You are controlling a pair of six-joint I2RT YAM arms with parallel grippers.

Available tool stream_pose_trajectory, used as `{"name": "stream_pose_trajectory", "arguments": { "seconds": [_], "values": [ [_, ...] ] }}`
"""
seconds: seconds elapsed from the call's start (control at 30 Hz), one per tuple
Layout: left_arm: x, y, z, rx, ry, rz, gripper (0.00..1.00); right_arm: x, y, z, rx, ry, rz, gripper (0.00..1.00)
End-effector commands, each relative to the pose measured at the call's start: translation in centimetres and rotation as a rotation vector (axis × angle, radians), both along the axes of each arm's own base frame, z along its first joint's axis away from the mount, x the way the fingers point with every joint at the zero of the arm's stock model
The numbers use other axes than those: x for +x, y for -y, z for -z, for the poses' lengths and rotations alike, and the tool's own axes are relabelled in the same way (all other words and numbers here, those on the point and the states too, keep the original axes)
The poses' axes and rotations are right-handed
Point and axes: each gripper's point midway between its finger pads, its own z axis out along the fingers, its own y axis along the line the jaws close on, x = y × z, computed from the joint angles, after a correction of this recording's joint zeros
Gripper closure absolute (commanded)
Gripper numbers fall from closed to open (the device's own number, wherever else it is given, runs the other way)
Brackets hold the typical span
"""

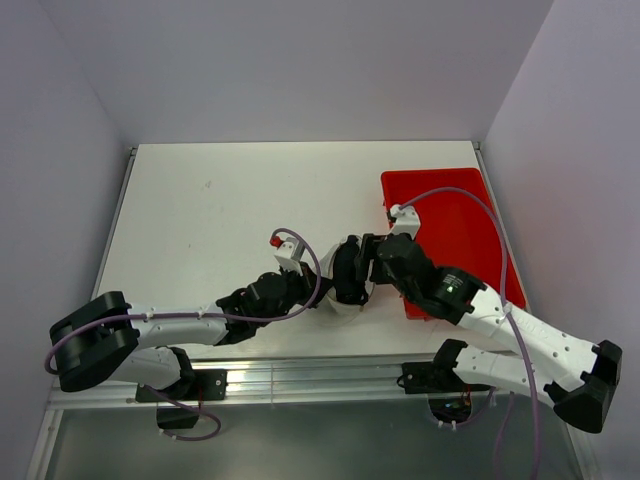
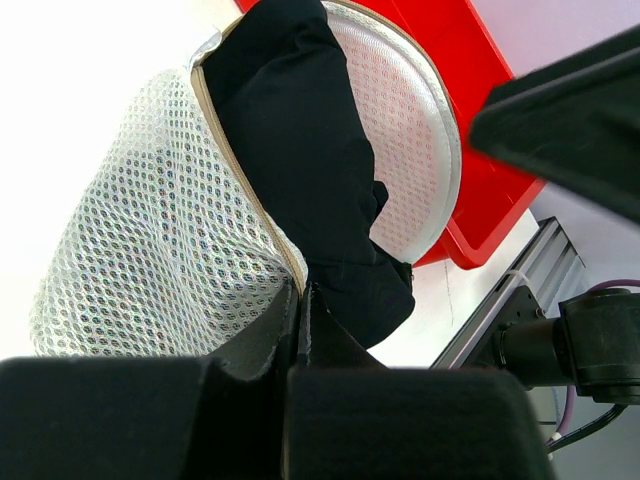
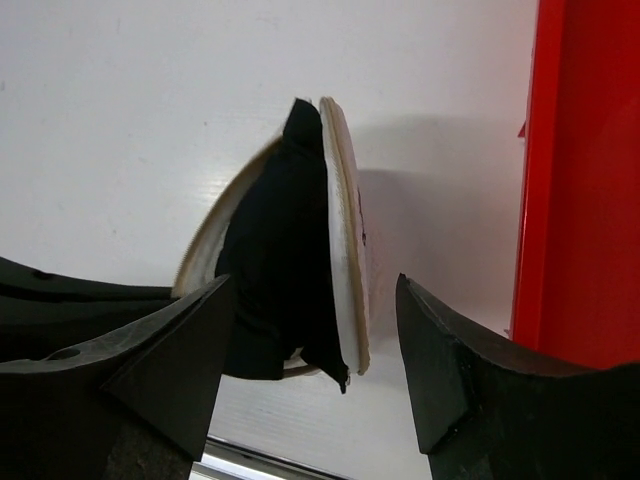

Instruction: Place the bra in the laundry bag and zip it closed

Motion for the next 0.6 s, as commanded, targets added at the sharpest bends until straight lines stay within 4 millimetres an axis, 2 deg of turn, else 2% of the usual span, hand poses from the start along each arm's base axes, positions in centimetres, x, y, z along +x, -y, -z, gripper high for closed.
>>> {"name": "stream_pose_trajectory", "arguments": {
  "seconds": [0.0,0.1,0.23,0.33,0.4,0.5,0.53,0.57],
  "values": [
    [0.0,0.5,-2.4,-0.060,0.034,0.004,1.00,-0.1,0.3,1.3,0.004,-0.012,0.034,0.28],
    [0.0,0.5,-2.6,-0.065,0.037,0.006,1.00,0.0,0.0,2.4,0.009,-0.024,0.036,0.34],
    [0.0,0.5,-2.8,-0.065,0.041,0.005,1.00,0.4,-0.4,3.4,0.004,-0.030,0.042,0.52],
    [-0.1,0.4,-3.0,-0.069,0.044,0.007,1.00,0.7,-0.9,4.1,0.000,-0.035,0.038,0.53],
    [-0.1,0.3,-3.0,-0.066,0.043,0.005,1.00,1.0,-1.2,4.3,0.002,-0.037,0.042,0.58],
    [-0.1,-0.2,-2.8,-0.059,0.040,-0.004,1.00,1.5,-1.1,4.6,-0.007,-0.035,0.058,0.71],
    [0.0,-0.5,-2.7,-0.055,0.039,-0.019,1.00,1.7,-0.8,4.7,-0.009,-0.038,0.072,0.81],
    [0.1,-0.8,-2.6,-0.051,0.035,-0.032,1.00,1.8,-0.5,5.0,-0.015,-0.043,0.078,0.87]
  ]
}}
